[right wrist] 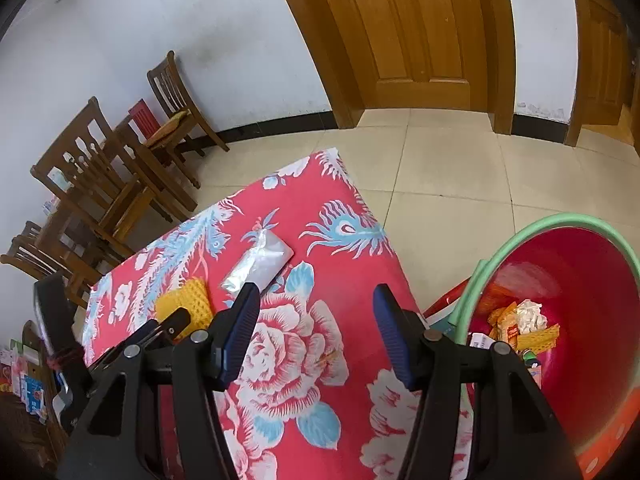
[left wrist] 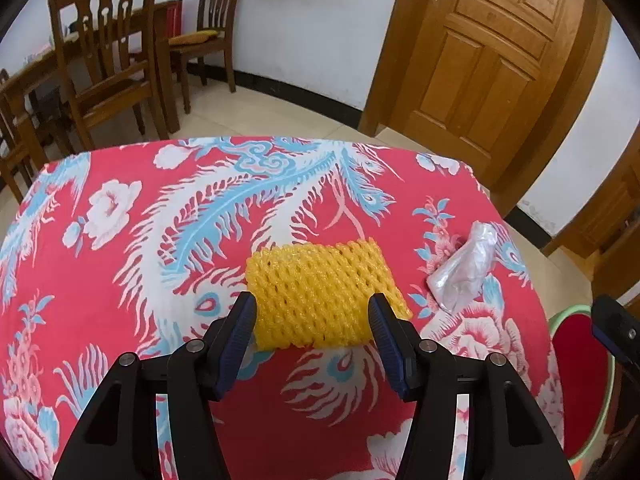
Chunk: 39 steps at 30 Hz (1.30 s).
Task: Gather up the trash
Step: 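Grasp the yellow foam net with the left tool, then grasp the clear plastic bag with the right tool while the left tool holds the net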
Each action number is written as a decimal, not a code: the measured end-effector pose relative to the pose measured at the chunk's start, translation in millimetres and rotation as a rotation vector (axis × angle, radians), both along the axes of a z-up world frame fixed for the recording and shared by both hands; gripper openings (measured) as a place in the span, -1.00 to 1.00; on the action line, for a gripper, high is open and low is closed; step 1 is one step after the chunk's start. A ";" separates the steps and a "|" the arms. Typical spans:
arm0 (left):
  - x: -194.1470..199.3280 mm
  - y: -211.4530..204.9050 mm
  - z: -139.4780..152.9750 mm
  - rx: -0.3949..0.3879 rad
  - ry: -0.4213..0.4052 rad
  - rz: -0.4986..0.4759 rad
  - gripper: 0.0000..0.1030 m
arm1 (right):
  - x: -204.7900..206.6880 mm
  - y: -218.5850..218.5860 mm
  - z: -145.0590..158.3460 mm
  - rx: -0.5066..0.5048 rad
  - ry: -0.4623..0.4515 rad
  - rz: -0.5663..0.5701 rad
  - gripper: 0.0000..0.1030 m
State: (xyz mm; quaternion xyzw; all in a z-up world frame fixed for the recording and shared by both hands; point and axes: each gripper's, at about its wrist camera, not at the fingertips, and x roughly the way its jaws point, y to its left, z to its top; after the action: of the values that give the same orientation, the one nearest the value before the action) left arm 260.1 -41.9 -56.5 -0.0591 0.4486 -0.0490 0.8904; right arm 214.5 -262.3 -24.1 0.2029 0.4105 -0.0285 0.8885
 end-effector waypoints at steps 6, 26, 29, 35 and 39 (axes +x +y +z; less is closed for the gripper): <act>-2.9 -1.3 -1.9 0.024 -0.035 -0.001 -0.12 | 12.8 5.5 -10.6 -0.005 0.020 0.011 0.17; -2.1 43.6 4.2 -0.069 -0.057 0.127 -0.74 | 51.3 50.0 -28.2 -0.019 0.057 0.067 0.16; 0.1 51.1 0.9 -0.080 -0.044 0.152 -0.74 | 58.8 56.9 -31.2 -0.024 0.059 0.068 0.16; 0.6 51.7 0.6 -0.086 -0.047 0.160 -0.74 | 71.9 67.9 -40.1 -0.036 0.071 0.073 0.16; 0.3 52.2 0.4 -0.087 -0.045 0.160 -0.74 | 77.0 71.0 -48.0 -0.042 0.093 0.079 0.09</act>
State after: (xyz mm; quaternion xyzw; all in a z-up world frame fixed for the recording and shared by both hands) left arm 260.4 10.3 -56.0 -0.1320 0.4198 0.0015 0.8979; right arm 291.4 -191.3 -72.1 0.1665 0.4584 -0.0114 0.8729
